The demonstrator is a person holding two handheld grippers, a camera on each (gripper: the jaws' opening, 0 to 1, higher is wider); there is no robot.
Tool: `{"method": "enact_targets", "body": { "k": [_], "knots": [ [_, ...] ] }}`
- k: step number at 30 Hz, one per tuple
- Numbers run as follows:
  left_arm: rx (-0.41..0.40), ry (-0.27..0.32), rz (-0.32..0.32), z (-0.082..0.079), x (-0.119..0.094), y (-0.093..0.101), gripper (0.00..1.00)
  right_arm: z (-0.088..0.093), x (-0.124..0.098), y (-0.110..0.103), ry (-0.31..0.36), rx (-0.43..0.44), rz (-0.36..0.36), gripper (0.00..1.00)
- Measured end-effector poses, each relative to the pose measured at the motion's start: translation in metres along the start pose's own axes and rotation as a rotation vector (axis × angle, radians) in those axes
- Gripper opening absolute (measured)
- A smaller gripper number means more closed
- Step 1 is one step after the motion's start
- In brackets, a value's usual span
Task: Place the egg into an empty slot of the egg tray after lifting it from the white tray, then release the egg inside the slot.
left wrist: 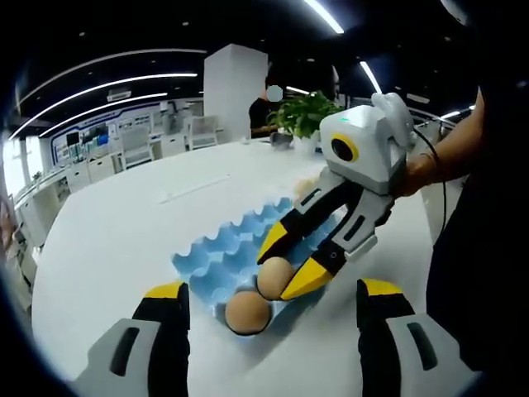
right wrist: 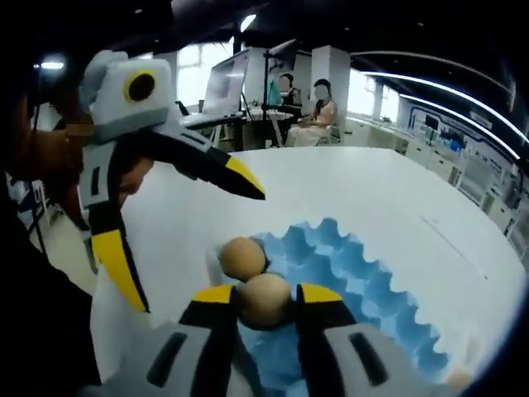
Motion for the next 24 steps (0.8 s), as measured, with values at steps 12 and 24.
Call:
{"method": "enact_targets", "body": {
  "k": [12,24],
  "knots": [
    [-0.003,0.012,0.006,-0.002,0.004,0.002,0.83,0.019,-0.029,0.005,0.044,0.085,0.02,0.26],
    [-0.001,0.013,0.01,-0.003,0.005,0.001,0.82,0.046,-0.08,0.02,0.102,0.214,0.164,0.26]
  ]
}}
Point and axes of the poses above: the point that each gripper's makers call its tool centre point, and the gripper's own axes: x roughly forward along the fingers, y roughly to its right, z roughly out of its underside, the point moved 8 cm from there along -x, roughly backward along the fingers, and after that the axes turned 11 degrees about x, right-handed, at the moved point
